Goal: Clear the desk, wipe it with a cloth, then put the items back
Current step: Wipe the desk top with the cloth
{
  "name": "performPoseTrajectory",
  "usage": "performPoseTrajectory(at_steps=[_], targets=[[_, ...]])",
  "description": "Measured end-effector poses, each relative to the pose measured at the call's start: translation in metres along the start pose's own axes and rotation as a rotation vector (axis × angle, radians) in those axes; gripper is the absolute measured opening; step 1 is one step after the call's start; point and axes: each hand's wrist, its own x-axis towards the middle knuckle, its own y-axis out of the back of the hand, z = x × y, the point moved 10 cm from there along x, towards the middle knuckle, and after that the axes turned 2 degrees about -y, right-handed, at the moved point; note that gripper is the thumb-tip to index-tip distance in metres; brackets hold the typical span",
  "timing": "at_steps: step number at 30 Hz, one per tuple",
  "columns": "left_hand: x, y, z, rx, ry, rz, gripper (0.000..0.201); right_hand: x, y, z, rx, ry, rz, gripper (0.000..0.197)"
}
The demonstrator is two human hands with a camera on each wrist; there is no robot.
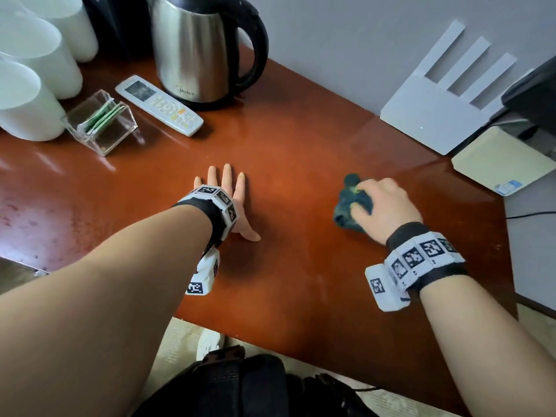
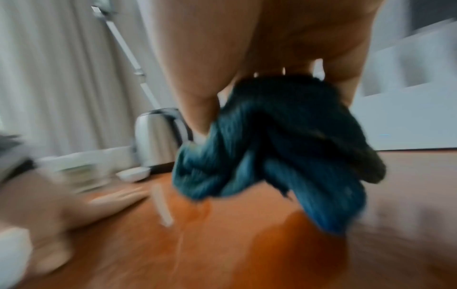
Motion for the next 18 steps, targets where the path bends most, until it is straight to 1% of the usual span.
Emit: performPoseTrajectory(at_steps=[2, 3, 5, 6, 7, 9, 11, 13, 17, 18], targets=[[-0.001, 0.001, 0.000, 0.004, 0.002, 0.003, 0.138, -0.015, -0.023, -0.047, -0.067, 0.209, -0.128, 0.047], [-0.002, 0.002, 0.000, 0.006, 0.002, 0.006, 0.137, -0.021, -0.041, -0.063, -0.065, 0.274, -0.206, 0.055], [-0.003, 0.002, 0.001, 0.012, 0.005, 0.010, 0.137, -0.028, -0.078, -0.080, -0.051, 0.297, -0.345, 0.066], [-0.002, 0.002, 0.001, 0.016, 0.008, 0.014, 0.137, -0.030, -0.094, -0.084, -0.083, 0.292, -0.374, 0.067], [-0.002, 0.002, 0.001, 0.018, 0.009, 0.014, 0.136, -0.031, -0.106, -0.086, -0.138, 0.288, -0.373, 0.066], [-0.004, 0.001, 0.001, 0.010, 0.009, 0.014, 0.136, -0.034, -0.118, -0.085, -0.201, 0.286, -0.324, 0.063], [-0.004, 0.002, 0.000, 0.006, 0.011, 0.023, 0.136, -0.034, -0.119, -0.078, -0.162, 0.278, -0.300, 0.060], [-0.005, 0.002, 0.001, 0.004, 0.007, 0.023, 0.136, -0.033, -0.116, -0.056, -0.116, 0.224, -0.291, 0.058], [-0.004, 0.001, 0.000, 0.000, 0.005, 0.009, 0.136, -0.030, -0.108, 0.022, 0.048, -0.061, -0.288, 0.057], [-0.003, 0.001, 0.000, -0.005, 0.003, 0.005, 0.136, -0.030, -0.104, 0.035, 0.072, -0.106, -0.271, 0.055]])
